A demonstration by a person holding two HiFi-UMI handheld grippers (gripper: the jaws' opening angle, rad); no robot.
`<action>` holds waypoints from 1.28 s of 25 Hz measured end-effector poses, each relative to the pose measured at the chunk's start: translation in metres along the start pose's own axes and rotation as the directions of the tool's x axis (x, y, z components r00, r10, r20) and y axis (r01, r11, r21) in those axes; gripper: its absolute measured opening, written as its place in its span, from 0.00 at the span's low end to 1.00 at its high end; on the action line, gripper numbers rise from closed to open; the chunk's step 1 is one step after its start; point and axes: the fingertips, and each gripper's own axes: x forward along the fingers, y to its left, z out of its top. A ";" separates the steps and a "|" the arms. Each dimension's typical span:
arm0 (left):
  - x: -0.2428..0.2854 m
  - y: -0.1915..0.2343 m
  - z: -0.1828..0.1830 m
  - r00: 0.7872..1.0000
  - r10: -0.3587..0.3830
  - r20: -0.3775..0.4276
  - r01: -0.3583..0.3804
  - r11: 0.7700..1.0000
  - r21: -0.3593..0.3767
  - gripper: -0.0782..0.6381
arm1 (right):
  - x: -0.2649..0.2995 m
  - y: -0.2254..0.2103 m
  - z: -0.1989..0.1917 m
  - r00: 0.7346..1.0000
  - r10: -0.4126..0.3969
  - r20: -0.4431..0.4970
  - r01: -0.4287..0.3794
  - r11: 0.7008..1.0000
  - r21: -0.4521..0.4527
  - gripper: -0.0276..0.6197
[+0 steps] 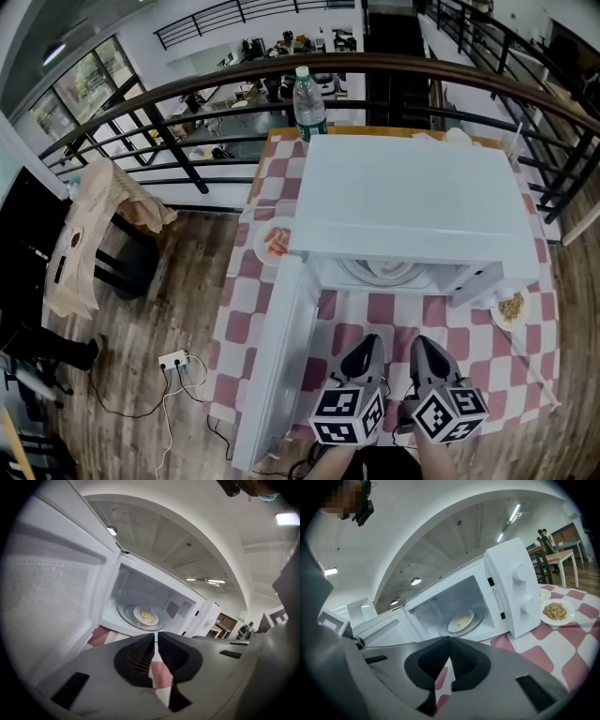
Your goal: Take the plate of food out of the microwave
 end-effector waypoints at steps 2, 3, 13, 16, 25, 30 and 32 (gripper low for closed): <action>0.004 0.004 0.000 1.000 -0.004 -0.003 0.004 1.000 -0.014 0.16 | 0.005 -0.001 -0.001 1.000 -0.004 0.001 0.004 1.000 0.005 0.03; 0.006 0.005 -0.001 1.000 -0.007 -0.003 0.007 1.000 -0.023 0.16 | 0.007 -0.002 -0.001 1.000 -0.004 0.001 0.004 1.000 0.009 0.03; 0.022 0.012 -0.012 0.998 -0.045 -0.035 0.042 0.995 -0.088 0.16 | 0.022 -0.012 -0.006 1.000 0.012 0.003 -0.012 0.995 0.094 0.03; 0.028 0.012 -0.020 0.997 -0.053 -0.058 0.048 0.994 -0.095 0.16 | 0.025 -0.018 -0.008 1.000 0.025 -0.006 -0.025 0.992 0.120 0.03; 0.052 0.013 -0.015 0.998 -0.046 -0.039 0.040 0.987 -0.155 0.16 | 0.039 -0.029 -0.008 0.997 0.069 -0.026 -0.063 0.981 0.183 0.03; 0.068 0.010 -0.005 0.998 -0.057 -0.016 0.052 0.973 -0.224 0.14 | 0.043 -0.034 -0.005 0.995 0.088 -0.036 -0.080 0.979 0.185 0.03; 0.074 0.010 0.000 0.998 -0.058 -0.004 0.055 0.971 -0.232 0.14 | 0.045 -0.036 -0.003 0.995 0.092 -0.033 -0.084 0.978 0.188 0.03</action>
